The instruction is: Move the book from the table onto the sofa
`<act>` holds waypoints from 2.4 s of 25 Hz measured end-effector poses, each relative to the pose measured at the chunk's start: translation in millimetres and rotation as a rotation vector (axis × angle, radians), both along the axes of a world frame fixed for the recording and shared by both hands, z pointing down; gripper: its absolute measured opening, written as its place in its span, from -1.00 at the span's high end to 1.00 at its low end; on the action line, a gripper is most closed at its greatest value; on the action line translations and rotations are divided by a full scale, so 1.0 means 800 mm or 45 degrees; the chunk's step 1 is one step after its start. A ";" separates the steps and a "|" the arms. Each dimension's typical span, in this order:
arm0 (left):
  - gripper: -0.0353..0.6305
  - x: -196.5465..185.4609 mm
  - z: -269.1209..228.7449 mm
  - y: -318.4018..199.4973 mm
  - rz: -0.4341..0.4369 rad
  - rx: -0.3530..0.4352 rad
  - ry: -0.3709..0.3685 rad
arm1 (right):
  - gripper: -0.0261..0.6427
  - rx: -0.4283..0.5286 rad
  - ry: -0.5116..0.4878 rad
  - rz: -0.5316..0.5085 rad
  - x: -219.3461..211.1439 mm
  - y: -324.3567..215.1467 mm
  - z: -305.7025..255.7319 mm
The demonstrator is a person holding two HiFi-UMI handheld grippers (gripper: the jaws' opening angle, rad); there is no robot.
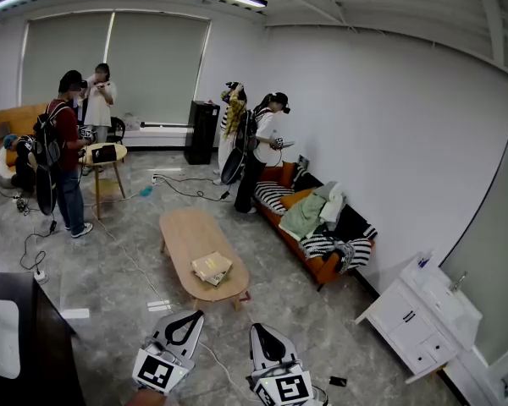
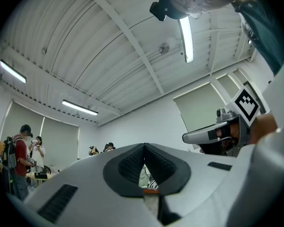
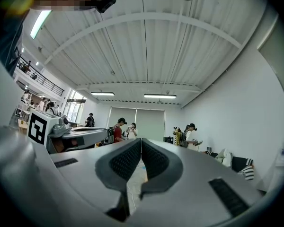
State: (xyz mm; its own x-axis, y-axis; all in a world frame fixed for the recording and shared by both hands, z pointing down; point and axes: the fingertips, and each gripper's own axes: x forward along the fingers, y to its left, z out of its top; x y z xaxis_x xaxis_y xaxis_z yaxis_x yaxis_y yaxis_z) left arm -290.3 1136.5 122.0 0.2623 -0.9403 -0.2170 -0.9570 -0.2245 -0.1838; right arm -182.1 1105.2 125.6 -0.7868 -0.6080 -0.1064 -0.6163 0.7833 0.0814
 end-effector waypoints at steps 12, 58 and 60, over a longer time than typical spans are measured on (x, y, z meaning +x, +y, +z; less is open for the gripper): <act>0.93 -0.012 0.003 -0.002 -0.004 -0.007 0.016 | 0.88 -0.014 -0.001 -0.003 -0.012 -0.001 0.002; 0.93 -0.039 0.048 -0.214 -0.095 -0.064 0.047 | 0.88 -0.054 0.014 -0.068 -0.042 -0.220 0.037; 0.93 -0.027 0.050 -0.228 -0.108 -0.070 0.039 | 0.88 -0.056 0.009 -0.076 -0.032 -0.238 0.038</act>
State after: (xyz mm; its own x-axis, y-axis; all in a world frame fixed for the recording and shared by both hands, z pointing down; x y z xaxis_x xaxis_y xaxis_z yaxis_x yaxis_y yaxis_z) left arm -311.9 954.1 162.4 0.1751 -0.9696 -0.1710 -0.9780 -0.1513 -0.1436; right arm -207.8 914.6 155.6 -0.8223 -0.5641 -0.0750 -0.5681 0.8215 0.0501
